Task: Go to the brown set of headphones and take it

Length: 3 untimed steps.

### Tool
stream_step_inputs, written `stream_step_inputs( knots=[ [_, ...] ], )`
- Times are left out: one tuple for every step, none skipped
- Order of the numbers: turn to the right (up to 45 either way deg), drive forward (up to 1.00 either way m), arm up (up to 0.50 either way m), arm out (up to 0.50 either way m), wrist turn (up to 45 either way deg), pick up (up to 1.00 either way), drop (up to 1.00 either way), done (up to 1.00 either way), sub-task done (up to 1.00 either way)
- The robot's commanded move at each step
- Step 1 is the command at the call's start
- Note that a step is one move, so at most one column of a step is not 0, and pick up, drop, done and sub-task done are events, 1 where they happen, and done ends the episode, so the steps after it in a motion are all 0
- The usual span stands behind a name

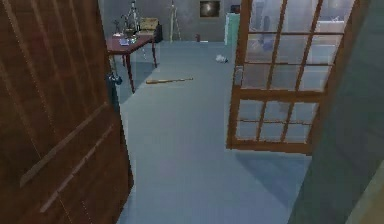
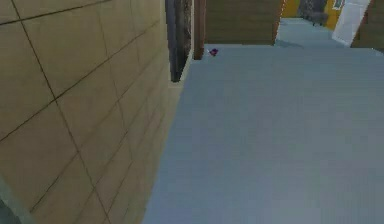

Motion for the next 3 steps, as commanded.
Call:
stream_step_inputs(
  knots=[
    [0.0, 0.45, 0.00, 0.00, 0.0, 0.00, 0.00, 0.00, 0.00],
    [3.0, 0.00, 0.00, 0.00, 0.0, 0.00, 0.00, 0.00, 0.00],
    [0.0, 1.00, 0.00, 0.00, 0.0, 0.00, 0.00, 0.00, 0.00]
  ],
)
